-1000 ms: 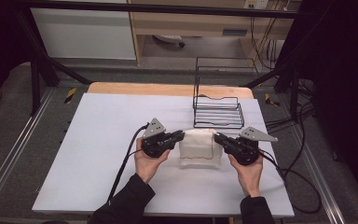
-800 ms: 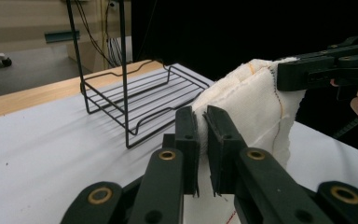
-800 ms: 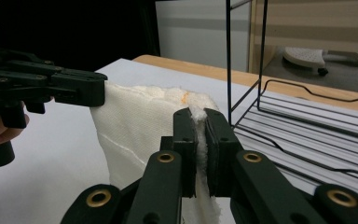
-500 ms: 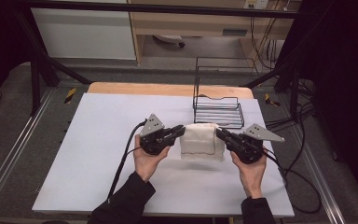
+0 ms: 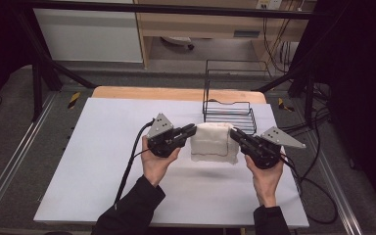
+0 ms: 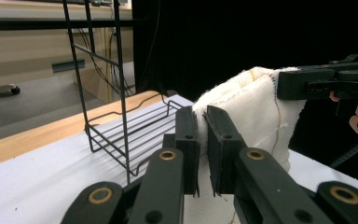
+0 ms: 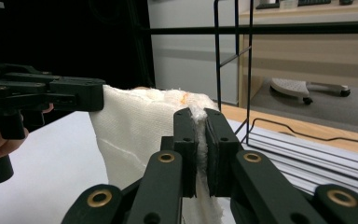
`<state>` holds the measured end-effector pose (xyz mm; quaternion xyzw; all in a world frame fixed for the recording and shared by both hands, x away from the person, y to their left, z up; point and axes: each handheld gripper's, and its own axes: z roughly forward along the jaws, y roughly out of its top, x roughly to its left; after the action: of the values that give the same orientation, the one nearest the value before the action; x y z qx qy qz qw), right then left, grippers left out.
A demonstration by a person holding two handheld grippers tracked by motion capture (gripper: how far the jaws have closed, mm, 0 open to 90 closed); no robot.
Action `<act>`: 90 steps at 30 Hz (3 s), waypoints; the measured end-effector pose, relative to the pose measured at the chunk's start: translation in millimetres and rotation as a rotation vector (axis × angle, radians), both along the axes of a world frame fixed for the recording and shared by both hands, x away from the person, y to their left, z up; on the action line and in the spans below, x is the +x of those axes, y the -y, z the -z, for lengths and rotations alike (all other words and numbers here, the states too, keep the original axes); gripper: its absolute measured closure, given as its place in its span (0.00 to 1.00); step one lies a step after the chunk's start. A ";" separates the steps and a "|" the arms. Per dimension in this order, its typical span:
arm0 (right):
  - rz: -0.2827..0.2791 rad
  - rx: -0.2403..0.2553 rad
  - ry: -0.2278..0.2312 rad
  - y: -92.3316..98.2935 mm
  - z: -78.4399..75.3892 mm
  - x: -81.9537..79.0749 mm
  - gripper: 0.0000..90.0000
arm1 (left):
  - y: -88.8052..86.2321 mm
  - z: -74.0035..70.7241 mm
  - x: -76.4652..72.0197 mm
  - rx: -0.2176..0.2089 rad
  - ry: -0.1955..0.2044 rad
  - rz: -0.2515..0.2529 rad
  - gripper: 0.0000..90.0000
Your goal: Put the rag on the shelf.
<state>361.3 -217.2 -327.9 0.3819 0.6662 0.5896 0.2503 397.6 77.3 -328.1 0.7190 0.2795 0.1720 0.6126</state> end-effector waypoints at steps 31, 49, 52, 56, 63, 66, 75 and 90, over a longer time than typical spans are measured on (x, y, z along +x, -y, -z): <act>0.041 0.030 0.124 -0.7 -42.3 3.3 0.94 | 3.8 -45.2 9.7 -0.069 0.081 -0.016 0.93; 0.077 0.037 0.179 2.6 -62.6 12.5 0.94 | 11.9 -69.3 18.3 -0.105 0.122 -0.028 0.93; 0.083 0.041 0.187 3.5 -67.3 14.0 0.94 | 13.4 -73.0 19.9 -0.117 0.131 -0.030 0.93; 0.092 0.042 0.202 4.1 -74.3 16.3 0.94 | 15.1 -77.9 22.1 -0.128 0.139 -0.031 0.93; 0.106 0.043 0.228 5.4 -84.6 20.3 0.94 | 18.3 -84.8 27.0 -0.144 0.156 -0.035 0.93; 0.109 0.045 0.235 5.8 -88.7 23.0 0.94 | 19.4 -88.0 29.6 -0.148 0.160 -0.040 0.93; 0.123 0.046 0.247 8.4 -98.4 32.2 0.94 | 25.0 -99.9 37.5 -0.145 0.174 -0.050 0.93; 0.156 0.038 0.275 18.9 -122.0 45.0 0.94 | 40.2 -121.8 49.1 -0.155 0.195 -0.055 0.93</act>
<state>406.3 -236.1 -205.9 0.3528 0.5830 0.6274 0.3768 446.6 37.1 -206.3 0.6415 0.2507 0.2358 0.6856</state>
